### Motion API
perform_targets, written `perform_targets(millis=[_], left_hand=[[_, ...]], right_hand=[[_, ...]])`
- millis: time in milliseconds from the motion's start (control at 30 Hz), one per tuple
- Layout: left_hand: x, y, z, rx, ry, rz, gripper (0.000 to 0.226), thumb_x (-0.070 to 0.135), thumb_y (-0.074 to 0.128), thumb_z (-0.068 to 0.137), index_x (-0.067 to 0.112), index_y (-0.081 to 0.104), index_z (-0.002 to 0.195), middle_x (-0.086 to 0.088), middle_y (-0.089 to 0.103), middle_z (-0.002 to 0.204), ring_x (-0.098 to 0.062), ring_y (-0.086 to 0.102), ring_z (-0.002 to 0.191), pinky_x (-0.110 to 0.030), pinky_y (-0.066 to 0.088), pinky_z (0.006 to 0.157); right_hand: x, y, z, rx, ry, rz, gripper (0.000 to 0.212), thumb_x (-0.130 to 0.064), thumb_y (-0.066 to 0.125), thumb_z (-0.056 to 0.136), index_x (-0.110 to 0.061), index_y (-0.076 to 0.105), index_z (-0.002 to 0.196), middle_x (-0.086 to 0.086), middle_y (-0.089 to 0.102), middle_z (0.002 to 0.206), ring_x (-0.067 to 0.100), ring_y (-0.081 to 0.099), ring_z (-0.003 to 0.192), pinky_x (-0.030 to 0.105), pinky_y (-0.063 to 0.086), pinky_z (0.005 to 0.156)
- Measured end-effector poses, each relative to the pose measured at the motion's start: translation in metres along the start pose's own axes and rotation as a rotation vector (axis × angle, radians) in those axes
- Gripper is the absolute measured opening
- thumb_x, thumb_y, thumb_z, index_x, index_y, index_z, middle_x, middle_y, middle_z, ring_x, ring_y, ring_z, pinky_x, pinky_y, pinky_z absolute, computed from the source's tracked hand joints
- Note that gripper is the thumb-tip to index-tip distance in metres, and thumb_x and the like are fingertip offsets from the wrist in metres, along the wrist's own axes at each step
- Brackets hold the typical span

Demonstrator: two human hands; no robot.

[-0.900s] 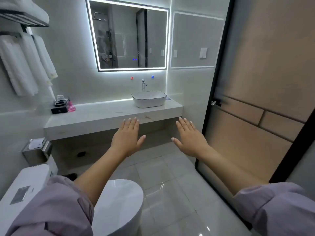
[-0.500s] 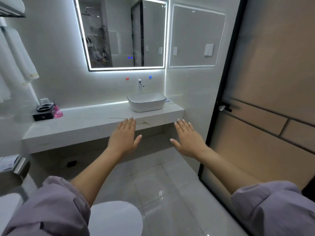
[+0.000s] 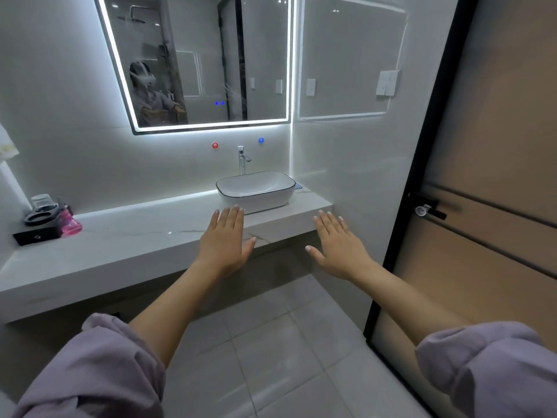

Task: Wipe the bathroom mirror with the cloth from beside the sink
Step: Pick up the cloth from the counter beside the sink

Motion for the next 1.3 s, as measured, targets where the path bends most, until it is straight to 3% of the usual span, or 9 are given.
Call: perform_targets(millis=[767,1300], left_hand=[[0.053,0.144,0.333,-0.030,-0.119,0.027,0.072,0.051,0.021,0.098,0.007,-0.003,0.150,-0.009,-0.002,0.161,-0.024,-0.003,0.148,-0.038,-0.006,0.119],[0.003,0.240,0.491,-0.072,-0.142,0.023,0.073,0.051,0.020,0.098,0.006,-0.005,0.150,-0.010,-0.002,0.160,-0.025,-0.003,0.148,-0.037,-0.008,0.118]], right_hand=[[0.214,0.119,0.323,-0.036,-0.144,0.056,0.075,-0.050,0.030,0.099,-0.007,-0.001,0.152,0.011,-0.005,0.161,0.023,-0.008,0.148,0.032,-0.010,0.115],[0.243,0.201,0.508,-0.056,-0.179,0.058,0.074,-0.050,0.027,0.100,-0.006,-0.004,0.152,0.011,-0.007,0.161,0.024,-0.009,0.148,0.031,-0.012,0.114]])
Point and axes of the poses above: each hand's wrist, its own z-axis towards the middle knuckle, its own y-axis out of the palm, x = y × z, the point moved 2 cm from there along z, towards the middle knuckle
